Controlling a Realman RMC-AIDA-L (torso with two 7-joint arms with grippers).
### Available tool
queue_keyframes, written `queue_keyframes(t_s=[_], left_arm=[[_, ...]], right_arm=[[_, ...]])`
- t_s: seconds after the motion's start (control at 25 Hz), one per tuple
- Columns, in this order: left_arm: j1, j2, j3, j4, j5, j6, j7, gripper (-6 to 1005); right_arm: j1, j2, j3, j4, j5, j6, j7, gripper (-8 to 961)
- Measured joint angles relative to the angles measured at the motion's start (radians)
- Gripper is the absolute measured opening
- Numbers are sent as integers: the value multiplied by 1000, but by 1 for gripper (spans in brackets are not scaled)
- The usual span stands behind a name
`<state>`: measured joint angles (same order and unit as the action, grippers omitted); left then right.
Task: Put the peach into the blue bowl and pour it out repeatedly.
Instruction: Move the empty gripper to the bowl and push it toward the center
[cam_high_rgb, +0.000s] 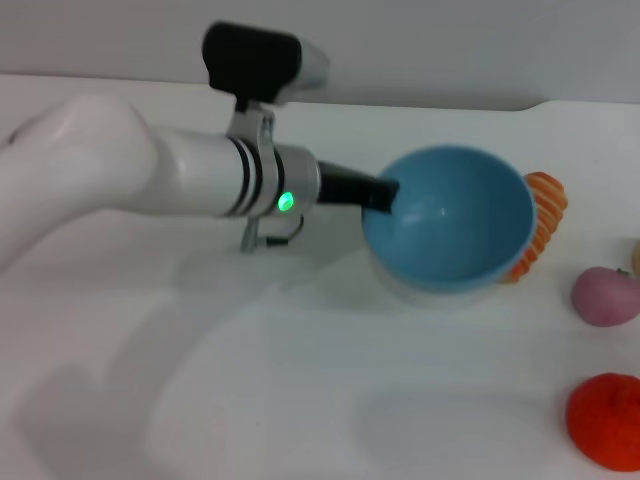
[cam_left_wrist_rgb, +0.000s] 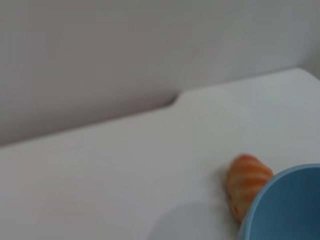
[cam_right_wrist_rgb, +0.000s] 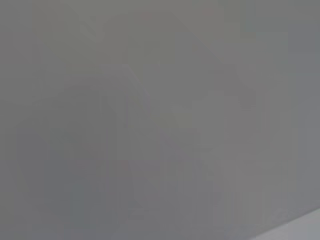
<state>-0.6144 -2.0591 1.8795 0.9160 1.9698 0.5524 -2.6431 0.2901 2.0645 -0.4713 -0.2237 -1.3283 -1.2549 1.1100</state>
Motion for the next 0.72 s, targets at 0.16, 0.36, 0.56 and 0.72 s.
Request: queue_keyframes(t_s=[0.16,0.36,0.56,0.72], left_arm=[[-26,-2,-50,-15,38,-17,-2,-1],[-46,-1,-93,-39,86,-21,-20,-1],[-65,-2,-107,-62,134,-33,-53,0],[-86,-5,-106,-86,135,-40,-55,0]], right_arm=[[28,1,0,-264,-278,-10,405,643],[97,-30,5,-517,-680,-37,856,642],[184,-64,5,-665,-1055,-188,1171,641],[230,-67,-26,-645,-1136,-244,1231,641]])
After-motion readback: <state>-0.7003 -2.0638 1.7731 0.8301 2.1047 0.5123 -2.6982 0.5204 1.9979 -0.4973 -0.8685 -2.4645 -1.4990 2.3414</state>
